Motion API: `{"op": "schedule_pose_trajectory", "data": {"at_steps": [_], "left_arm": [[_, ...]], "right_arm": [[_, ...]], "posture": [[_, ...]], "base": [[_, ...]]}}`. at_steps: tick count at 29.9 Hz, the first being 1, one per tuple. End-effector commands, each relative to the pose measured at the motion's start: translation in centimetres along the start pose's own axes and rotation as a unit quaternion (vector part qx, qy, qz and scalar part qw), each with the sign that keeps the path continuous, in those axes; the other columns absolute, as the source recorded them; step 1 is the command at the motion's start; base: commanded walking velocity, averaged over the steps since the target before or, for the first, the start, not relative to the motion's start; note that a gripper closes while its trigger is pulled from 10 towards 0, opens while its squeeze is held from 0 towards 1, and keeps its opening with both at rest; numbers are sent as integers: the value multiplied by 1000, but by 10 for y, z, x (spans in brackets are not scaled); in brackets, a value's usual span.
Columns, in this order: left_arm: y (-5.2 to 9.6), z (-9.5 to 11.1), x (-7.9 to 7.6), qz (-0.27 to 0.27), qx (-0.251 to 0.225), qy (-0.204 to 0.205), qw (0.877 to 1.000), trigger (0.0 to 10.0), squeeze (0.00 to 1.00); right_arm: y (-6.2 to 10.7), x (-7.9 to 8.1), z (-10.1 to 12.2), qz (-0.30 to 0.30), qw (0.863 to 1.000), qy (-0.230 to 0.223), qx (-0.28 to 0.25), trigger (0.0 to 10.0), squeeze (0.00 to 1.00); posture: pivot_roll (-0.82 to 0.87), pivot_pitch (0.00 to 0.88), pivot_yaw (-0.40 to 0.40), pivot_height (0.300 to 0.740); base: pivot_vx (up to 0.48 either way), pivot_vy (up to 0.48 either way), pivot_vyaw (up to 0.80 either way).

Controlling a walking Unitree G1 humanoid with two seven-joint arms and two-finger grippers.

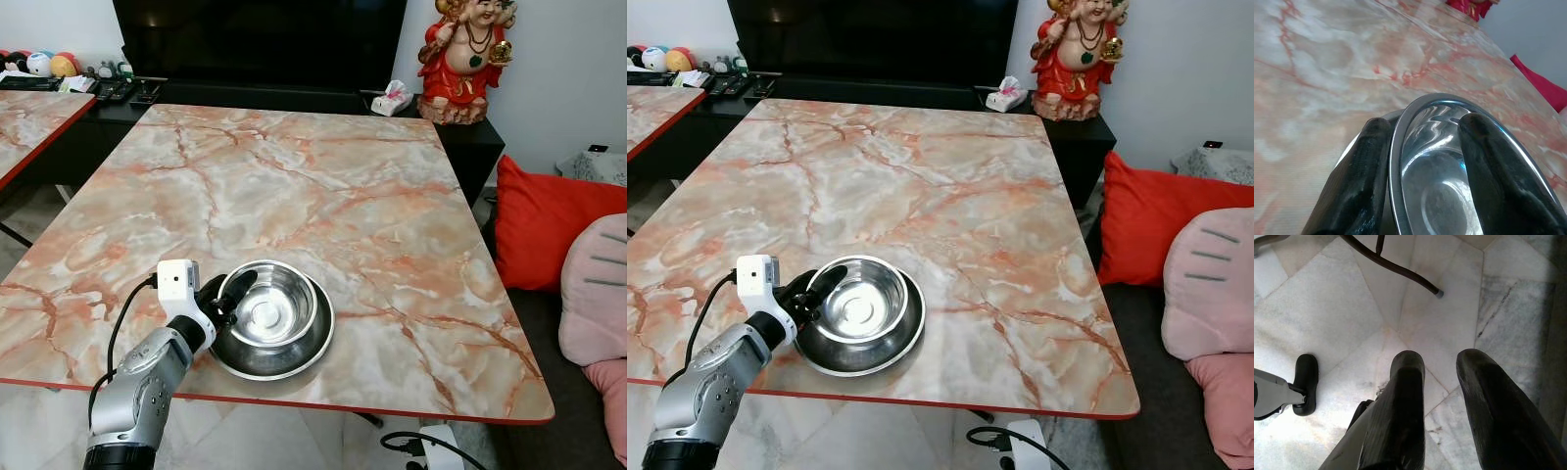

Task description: Setting the table

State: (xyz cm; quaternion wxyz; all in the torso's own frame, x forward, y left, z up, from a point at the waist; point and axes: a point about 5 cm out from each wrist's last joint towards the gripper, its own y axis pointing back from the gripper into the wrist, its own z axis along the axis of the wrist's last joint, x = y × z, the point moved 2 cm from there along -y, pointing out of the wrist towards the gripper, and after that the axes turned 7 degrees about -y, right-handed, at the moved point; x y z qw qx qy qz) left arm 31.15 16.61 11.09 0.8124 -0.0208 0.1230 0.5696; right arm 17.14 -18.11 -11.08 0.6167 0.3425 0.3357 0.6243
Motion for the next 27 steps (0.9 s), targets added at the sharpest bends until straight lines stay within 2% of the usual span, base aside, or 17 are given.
{"op": "schedule_pose_trajectory", "data": {"at_steps": [1,6,11,12,13,27], "left_arm": [[0,0,-3,-6,0,-12,1000,10000,580],[0,1,-2,-3,-2,-13,1000,10000,549],[-1,0,-3,-7,4,-44,999,10000,392],[-1,0,-4,-8,4,-45,999,10000,75],[-1,0,-4,-8,4,-46,999,10000,0],[-2,3,-15,-33,-3,-53,998,10000,0]], "right_arm": [[0,-2,1,-2,1000,3,0,10000,0],[0,-2,1,-1,1000,3,0,10000,0],[0,-2,1,-1,1000,3,0,10000,0],[0,-2,1,-1,1000,3,0,10000,0],[0,-2,1,-1,1000,3,0,10000,0],[0,-2,1,0,1000,4,0,10000,0]], "posture": [[118,0,-45,740],[118,0,-45,740],[118,0,-44,740],[118,0,-44,740],[118,0,-44,740],[120,0,-45,740]], "base": [[0,0,0],[0,0,0],[0,0,0],[0,0,0],[0,0,0],[0,0,0]]}}
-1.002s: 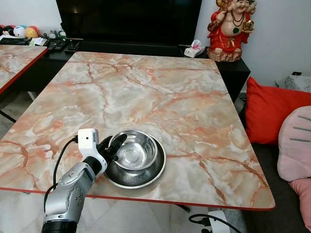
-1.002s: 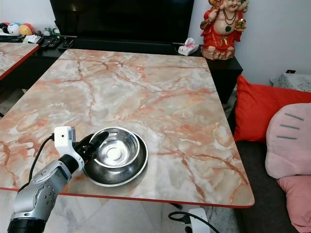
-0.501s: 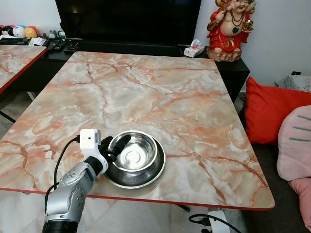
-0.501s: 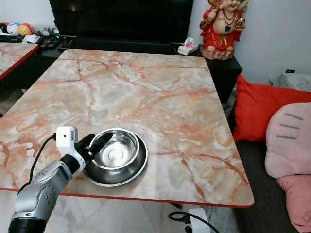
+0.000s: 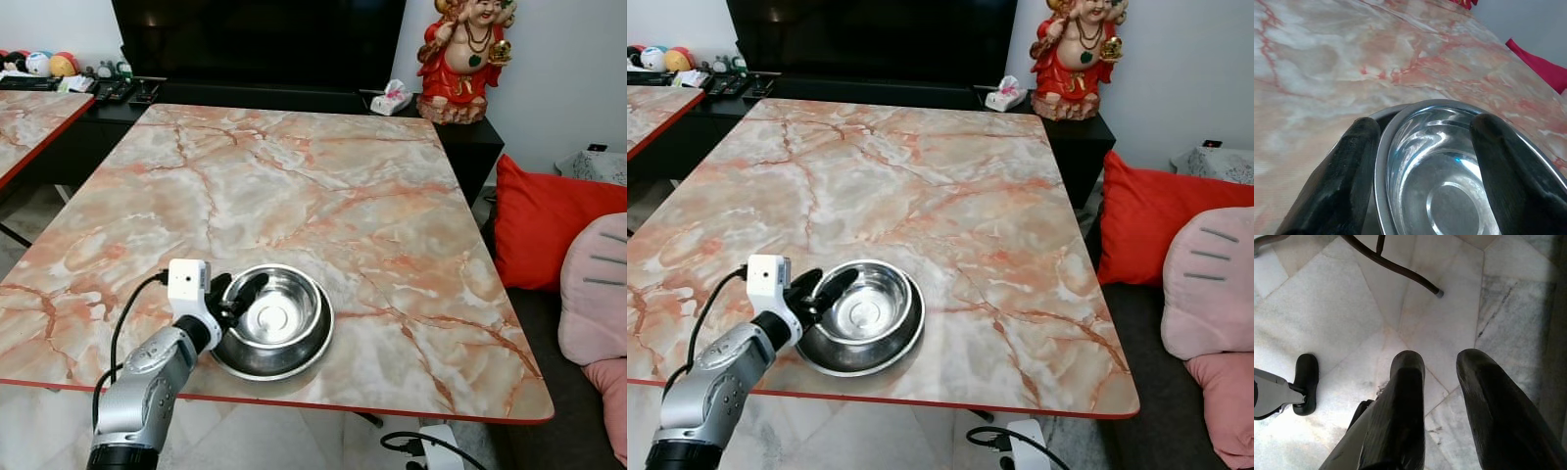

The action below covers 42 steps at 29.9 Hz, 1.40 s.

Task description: Setting the table

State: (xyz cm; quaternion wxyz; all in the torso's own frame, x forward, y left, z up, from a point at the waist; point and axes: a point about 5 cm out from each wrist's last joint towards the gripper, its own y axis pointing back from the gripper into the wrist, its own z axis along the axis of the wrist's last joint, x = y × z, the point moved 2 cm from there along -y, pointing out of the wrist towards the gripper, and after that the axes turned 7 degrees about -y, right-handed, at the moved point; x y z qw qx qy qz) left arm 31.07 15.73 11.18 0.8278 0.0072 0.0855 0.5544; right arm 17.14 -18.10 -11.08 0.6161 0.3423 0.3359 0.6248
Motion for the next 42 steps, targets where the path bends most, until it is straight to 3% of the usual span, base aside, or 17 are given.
{"op": "schedule_pose_trajectory", "data": {"at_steps": [1,19,24,26,28,34,35,42], "left_arm": [[0,5,-6,-13,-8,-7,1000,10000,0],[0,10,2,20,-19,-66,997,10000,0],[-1,33,4,46,-67,-139,987,10000,0],[0,38,3,51,-79,-149,984,10000,0],[1,52,0,60,-113,-186,974,10000,0],[-1,59,-10,65,-141,-237,959,10000,0],[-3,51,-18,78,-149,-257,952,10000,0],[-5,41,-22,125,-159,-227,953,10000,0]], "right_arm": [[0,-2,1,-1,1000,3,0,10000,0],[0,-2,1,0,1000,4,0,10000,0],[0,-2,1,0,1000,4,0,10000,0],[0,-2,1,0,1000,3,0,10000,0],[0,-2,1,0,1000,3,0,10000,0],[0,-1,1,0,1000,3,0,10000,0],[0,-1,0,0,1000,1,-1,10000,0],[0,0,-1,-3,1000,-3,-1,10000,0]], "posture": [[121,0,-45,740],[122,0,-45,740],[120,0,-46,740],[120,0,-46,740],[126,0,-46,740],[120,0,-42,740],[110,0,-37,740],[105,0,-32,740]], "base": [[0,0,0],[0,0,0],[0,0,0],[0,0,0],[0,0,0],[0,0,0],[0,0,0],[0,0,0]]}}
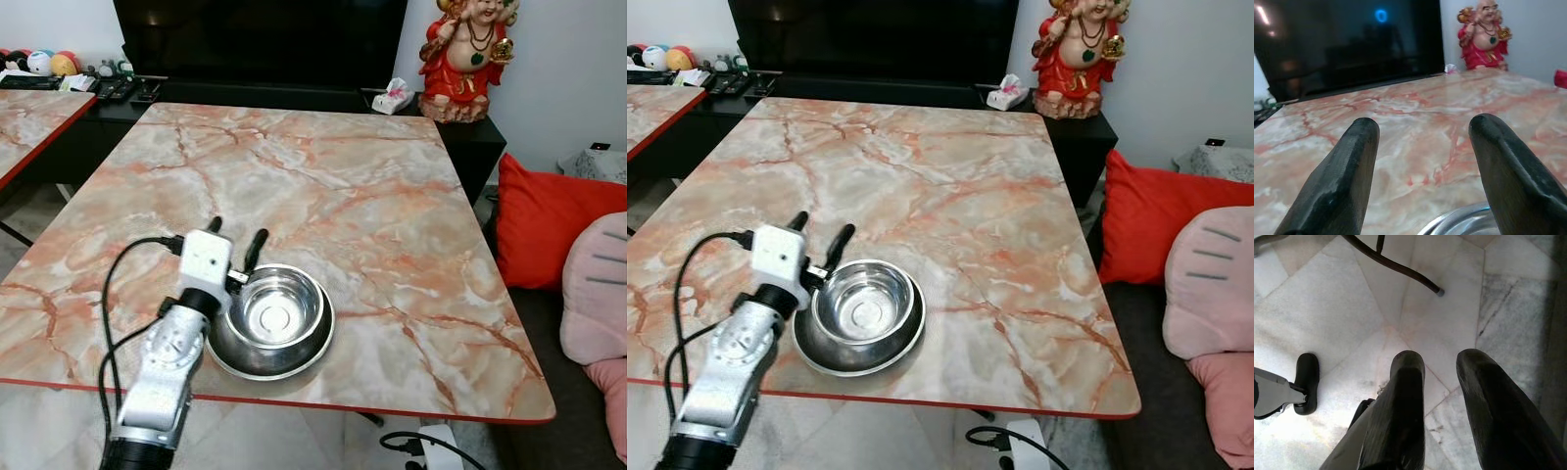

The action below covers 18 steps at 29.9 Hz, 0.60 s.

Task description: Setting the table

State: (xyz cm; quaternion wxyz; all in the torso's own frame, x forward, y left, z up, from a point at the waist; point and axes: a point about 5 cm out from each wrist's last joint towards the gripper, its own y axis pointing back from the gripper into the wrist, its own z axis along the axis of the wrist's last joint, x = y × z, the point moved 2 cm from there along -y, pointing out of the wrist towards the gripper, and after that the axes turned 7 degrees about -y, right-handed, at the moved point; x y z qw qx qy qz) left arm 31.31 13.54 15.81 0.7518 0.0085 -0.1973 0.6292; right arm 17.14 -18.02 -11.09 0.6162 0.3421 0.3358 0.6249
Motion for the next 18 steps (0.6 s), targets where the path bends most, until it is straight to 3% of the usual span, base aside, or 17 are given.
{"op": "schedule_pose_trajectory", "data": {"at_steps": [1,8,18], "left_arm": [[1,-6,3,25,8,1,1000,10000,0],[1,-10,8,45,9,8,999,10000,0],[-1,-10,11,58,4,4,998,10000,0]], "right_arm": [[0,-1,-1,-3,1000,-4,0,10000,0],[1,1,-4,-1,1000,-3,3,10000,0],[1,0,-5,-10,1000,-9,2,10000,0]], "posture": [[105,0,-32,740],[108,0,-33,740],[120,0,-29,740]], "base": [[0,0,0],[0,0,0],[0,297,0]]}}
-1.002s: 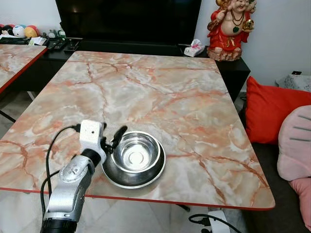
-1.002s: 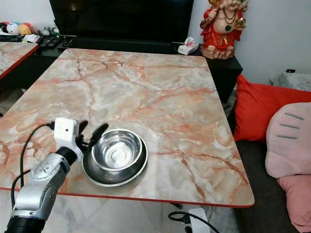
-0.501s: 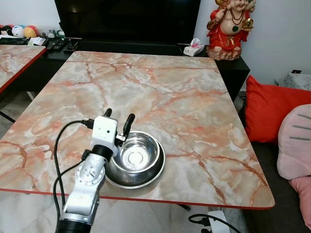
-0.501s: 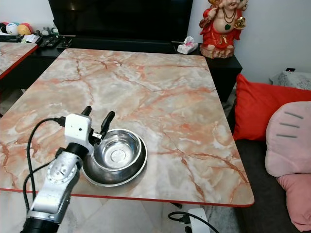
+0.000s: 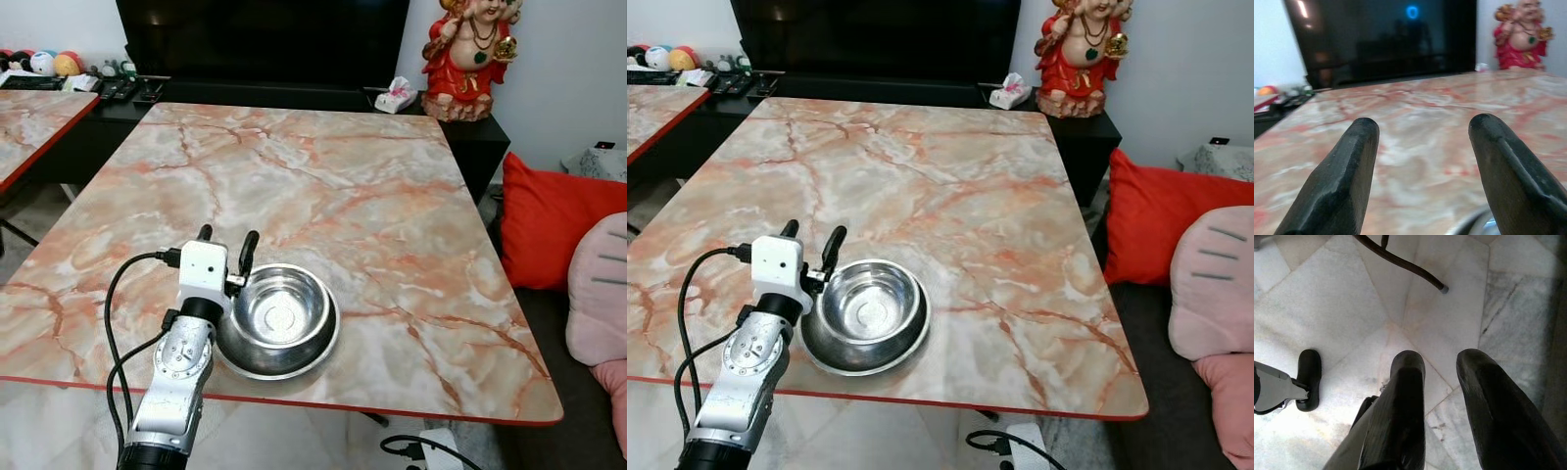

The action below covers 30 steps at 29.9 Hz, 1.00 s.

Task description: Setting the table

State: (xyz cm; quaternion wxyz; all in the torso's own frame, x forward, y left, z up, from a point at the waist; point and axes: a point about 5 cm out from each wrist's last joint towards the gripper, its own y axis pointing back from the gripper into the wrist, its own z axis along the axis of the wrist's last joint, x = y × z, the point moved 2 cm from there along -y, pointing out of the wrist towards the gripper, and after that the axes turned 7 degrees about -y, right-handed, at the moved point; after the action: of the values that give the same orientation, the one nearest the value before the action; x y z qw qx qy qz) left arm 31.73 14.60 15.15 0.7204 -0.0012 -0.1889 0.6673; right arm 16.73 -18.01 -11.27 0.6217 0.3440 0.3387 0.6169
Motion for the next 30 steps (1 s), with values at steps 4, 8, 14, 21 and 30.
{"op": "schedule_pose_trajectory", "data": {"at_steps": [4,8,14,21,30], "left_arm": [[-2,0,7,15,-2,-5,1000,10000,0],[-3,1,7,18,-3,-4,1000,10000,0],[-3,4,6,16,-9,1,1000,10000,0],[-3,4,7,18,-9,2,1000,10000,0],[-3,5,6,17,-10,5,1000,10000,0]], "right_arm": [[0,-1,1,-4,1000,-6,-1,10000,0],[0,-2,1,-8,1000,-10,-2,10000,0],[0,-2,2,-11,1000,-11,-4,10000,0],[0,-2,2,-10,1000,-9,-3,10000,0],[0,-2,2,-10,1000,-9,-4,10000,0]], "posture": [[116,0,-32,740],[116,0,-31,740],[110,0,-29,740],[114,0,-30,740],[114,0,-30,740]], "base": [[0,299,0],[0,297,0],[0,299,0],[0,298,0],[0,295,0]]}}
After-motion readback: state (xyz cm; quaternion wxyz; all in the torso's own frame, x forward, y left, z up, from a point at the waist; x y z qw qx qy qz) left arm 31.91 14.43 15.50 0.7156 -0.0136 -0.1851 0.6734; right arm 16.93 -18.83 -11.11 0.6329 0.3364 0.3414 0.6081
